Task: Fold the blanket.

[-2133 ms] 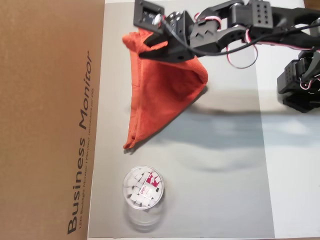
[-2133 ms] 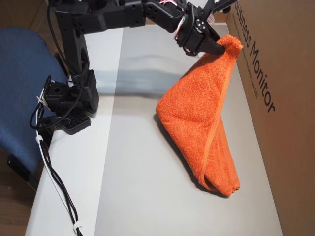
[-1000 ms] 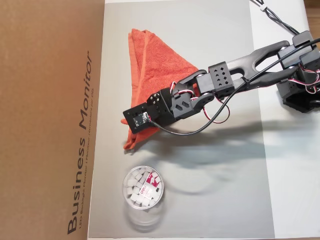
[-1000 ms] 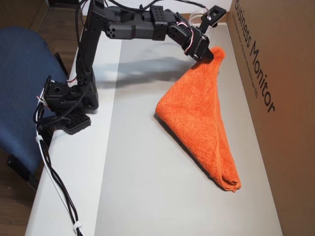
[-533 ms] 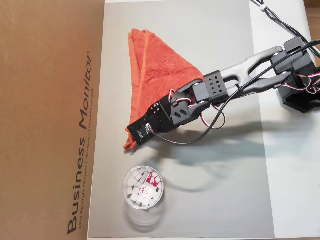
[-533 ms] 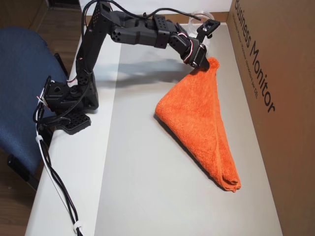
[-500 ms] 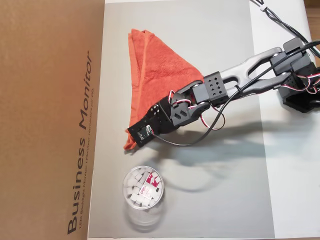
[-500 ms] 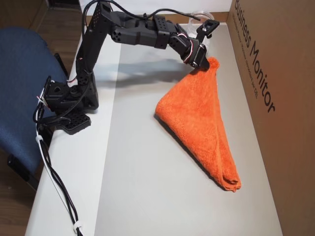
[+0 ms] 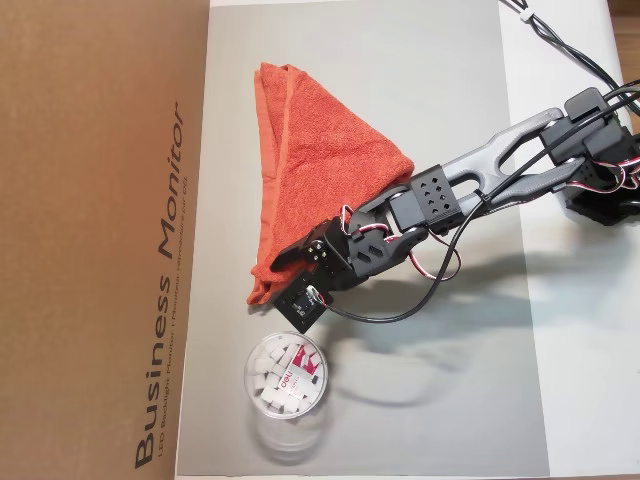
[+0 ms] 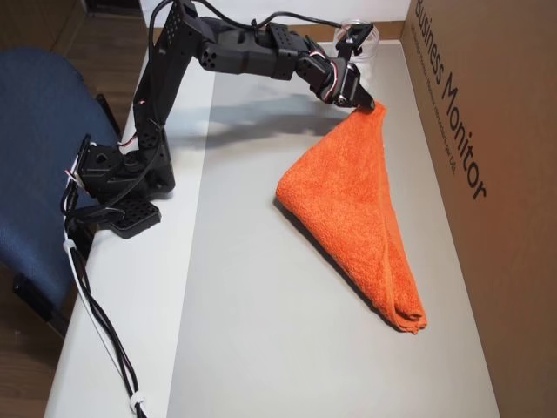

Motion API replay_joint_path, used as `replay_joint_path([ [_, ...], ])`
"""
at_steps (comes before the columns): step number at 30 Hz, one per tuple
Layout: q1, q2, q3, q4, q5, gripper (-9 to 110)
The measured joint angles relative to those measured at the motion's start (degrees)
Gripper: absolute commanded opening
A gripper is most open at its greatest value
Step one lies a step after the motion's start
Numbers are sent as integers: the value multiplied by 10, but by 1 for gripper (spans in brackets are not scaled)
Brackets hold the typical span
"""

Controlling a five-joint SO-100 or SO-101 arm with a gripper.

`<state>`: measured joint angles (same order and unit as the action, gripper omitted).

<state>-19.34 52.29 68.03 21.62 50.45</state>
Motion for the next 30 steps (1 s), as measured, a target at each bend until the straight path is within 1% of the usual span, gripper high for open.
replay_joint_path([
  [3, 1, 0, 0, 0, -18, 15],
  [7, 2, 0, 0, 2, -18, 8],
  [11, 0, 0, 0, 37, -18, 6],
  [19, 1, 0, 0, 90, -18, 6],
  [30, -10, 0, -4, 100, -18, 7],
])
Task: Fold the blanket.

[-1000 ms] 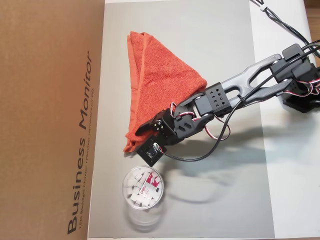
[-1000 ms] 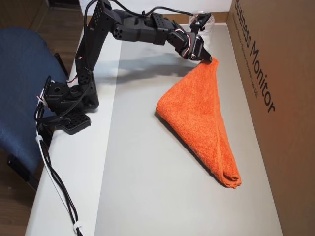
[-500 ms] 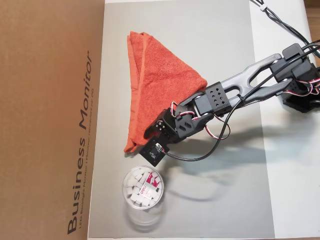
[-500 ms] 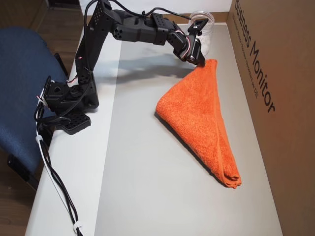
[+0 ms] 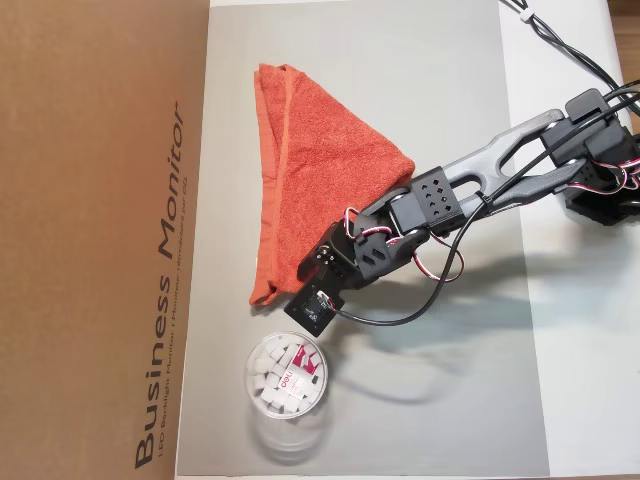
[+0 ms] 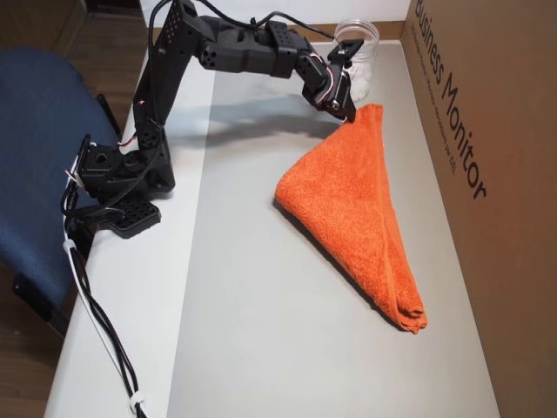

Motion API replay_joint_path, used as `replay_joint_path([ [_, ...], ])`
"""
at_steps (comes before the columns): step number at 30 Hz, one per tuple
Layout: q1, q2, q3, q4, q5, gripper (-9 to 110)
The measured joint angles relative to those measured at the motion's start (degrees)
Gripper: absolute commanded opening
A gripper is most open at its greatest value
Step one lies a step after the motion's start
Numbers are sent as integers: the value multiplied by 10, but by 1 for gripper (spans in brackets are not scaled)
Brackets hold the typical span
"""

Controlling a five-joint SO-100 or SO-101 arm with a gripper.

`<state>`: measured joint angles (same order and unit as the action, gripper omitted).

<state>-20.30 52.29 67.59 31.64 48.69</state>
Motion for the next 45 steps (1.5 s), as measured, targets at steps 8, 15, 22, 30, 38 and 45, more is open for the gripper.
replay_joint_path([
  [8, -2, 29, -6, 0, -8, 7],
  [15, -1, 76, -6, 0, -8, 7],
  [22, 30, 118, -6, 2, 12, 6],
  [30, 49, 204, 47, 2, 207, 6],
  [38, 91, 308, 135, 2, 345, 1],
  [45, 151, 423, 234, 2, 401, 0],
])
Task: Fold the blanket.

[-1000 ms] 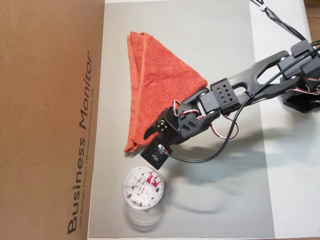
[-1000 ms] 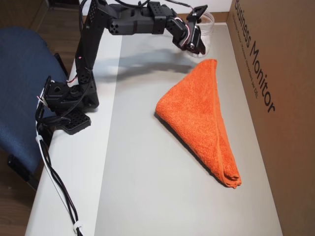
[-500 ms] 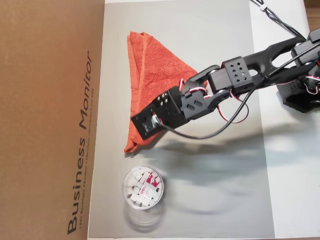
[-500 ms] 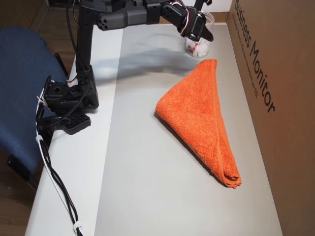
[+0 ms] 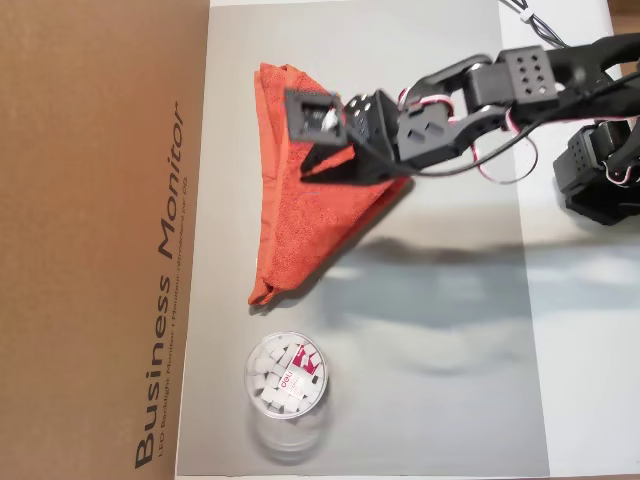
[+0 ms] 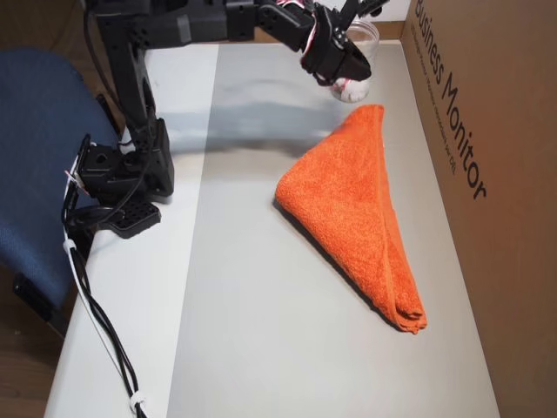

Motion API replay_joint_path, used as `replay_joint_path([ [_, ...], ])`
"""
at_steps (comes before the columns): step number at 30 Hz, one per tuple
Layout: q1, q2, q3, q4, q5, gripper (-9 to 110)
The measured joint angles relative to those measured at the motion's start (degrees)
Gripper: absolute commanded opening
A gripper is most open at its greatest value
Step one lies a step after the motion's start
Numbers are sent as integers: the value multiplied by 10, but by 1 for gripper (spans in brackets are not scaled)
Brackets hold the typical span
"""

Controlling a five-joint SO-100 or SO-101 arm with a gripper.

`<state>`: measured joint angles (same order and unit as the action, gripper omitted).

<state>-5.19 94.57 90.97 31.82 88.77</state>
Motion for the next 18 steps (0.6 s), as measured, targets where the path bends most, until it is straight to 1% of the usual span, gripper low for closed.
replay_joint_path([
  [8, 46, 152, 133, 0, 68, 0],
  [12, 54, 226, 194, 4, 85, 0],
  [14, 62, 259, 217, 27, 87, 0],
  [18, 76, 314, 228, 119, 88, 0],
])
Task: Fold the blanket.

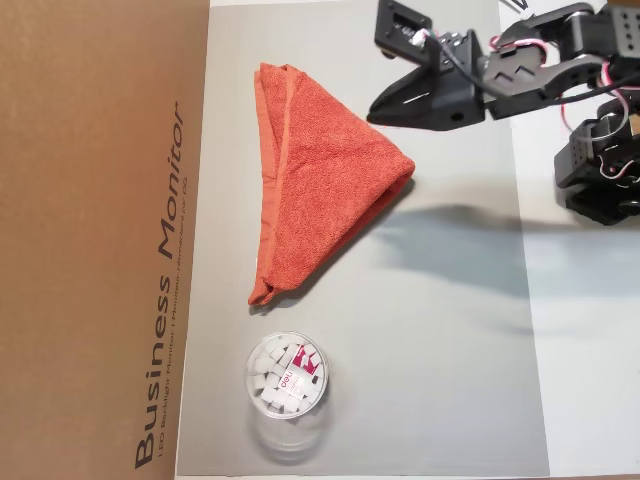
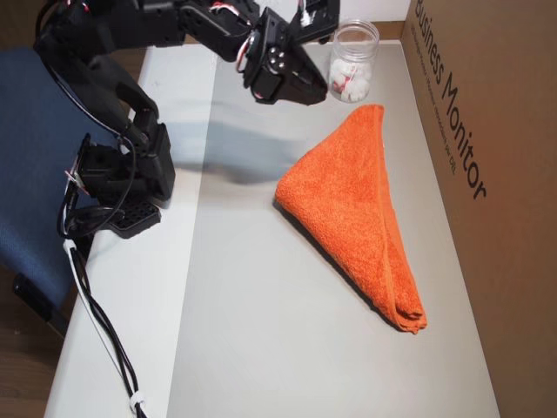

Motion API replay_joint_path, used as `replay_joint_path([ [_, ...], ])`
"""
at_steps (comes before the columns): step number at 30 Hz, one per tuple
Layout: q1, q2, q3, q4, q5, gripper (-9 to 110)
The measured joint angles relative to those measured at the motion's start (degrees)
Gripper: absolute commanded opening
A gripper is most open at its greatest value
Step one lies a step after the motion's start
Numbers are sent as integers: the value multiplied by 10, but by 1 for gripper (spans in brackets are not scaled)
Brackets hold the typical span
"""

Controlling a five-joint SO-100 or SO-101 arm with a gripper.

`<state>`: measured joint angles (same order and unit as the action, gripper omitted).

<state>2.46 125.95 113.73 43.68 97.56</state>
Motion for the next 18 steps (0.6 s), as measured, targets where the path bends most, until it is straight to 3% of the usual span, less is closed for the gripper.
replay_joint_path([
  [11, 16, 106, 4, 290, 0, 0],
  [18, 16, 169, 63, 352, 0, 0],
])
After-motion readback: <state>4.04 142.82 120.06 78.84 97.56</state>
